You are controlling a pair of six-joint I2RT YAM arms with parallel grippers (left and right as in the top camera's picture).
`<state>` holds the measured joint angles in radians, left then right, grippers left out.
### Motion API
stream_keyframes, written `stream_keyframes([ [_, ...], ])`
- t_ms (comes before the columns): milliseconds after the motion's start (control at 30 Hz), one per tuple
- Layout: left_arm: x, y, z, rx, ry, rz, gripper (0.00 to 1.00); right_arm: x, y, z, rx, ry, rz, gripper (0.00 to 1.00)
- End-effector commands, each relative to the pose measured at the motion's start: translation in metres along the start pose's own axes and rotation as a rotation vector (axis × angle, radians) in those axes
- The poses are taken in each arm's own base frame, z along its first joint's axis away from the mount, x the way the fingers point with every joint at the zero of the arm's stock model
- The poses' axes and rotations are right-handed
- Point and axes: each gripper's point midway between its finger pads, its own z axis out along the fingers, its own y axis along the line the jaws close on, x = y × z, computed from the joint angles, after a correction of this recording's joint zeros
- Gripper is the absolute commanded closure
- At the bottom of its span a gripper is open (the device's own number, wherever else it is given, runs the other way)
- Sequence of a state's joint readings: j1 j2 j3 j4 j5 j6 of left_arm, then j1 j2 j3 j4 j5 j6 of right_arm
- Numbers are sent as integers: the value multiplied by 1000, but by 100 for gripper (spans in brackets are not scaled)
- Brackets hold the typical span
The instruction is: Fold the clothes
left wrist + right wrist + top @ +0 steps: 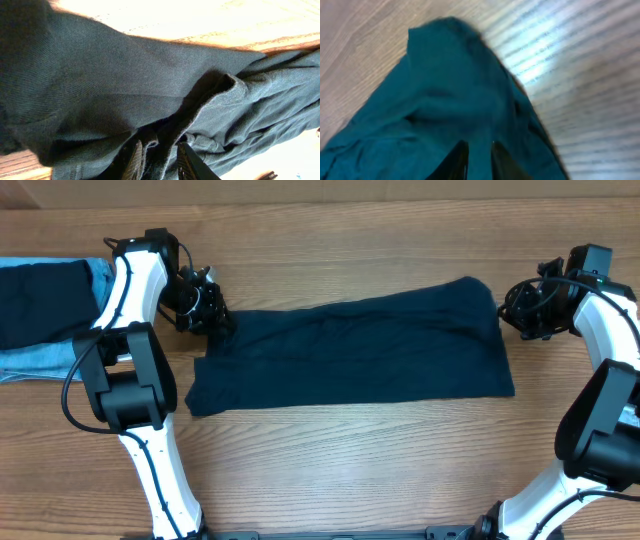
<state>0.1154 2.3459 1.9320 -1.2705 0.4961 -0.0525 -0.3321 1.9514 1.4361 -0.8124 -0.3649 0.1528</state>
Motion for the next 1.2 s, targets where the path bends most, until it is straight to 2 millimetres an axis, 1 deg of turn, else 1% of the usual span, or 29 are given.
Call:
stream_keyframes([
  [0,-3,-3,2,1,-3,3,72,1,-1,-8,23,-2,-4,82],
  [67,-3,-3,1,1,-5,7,72,-7,1,-8,17,-33,-16,72],
  [100,-3,-3,1,1,-6,7,72,-14,4,-9,5,-64,-29,67],
  [167,-4,-3,1,1,-9,9,72,-30,11,-9,-27,-126,-57,55],
  [233,-5,-3,1,2,-13,11,72,-49,17,-8,-45,-200,-93,50],
  [333,-6,-3,1,2,-14,11,72,-65,19,1,-62,-255,-118,44],
  [400,-5,-3,1,2,-14,11,72,-68,20,10,-86,-256,-125,44],
  [567,-6,-3,1,2,-15,11,72,-63,21,48,-156,-212,-132,44],
  [700,-5,-3,2,2,-14,7,72,-60,24,66,-182,-197,-145,44],
  [900,-5,-3,1,2,-14,7,72,-60,33,74,-196,-204,-170,44],
  [1000,-5,-3,1,2,-14,0,72,-57,34,77,-193,-193,-170,46],
  [1067,-6,-3,1,2,-14,0,72,-54,33,78,-191,-180,-165,53],
  [1167,-6,-3,1,2,-15,0,72,-49,28,79,-168,-158,-151,59],
])
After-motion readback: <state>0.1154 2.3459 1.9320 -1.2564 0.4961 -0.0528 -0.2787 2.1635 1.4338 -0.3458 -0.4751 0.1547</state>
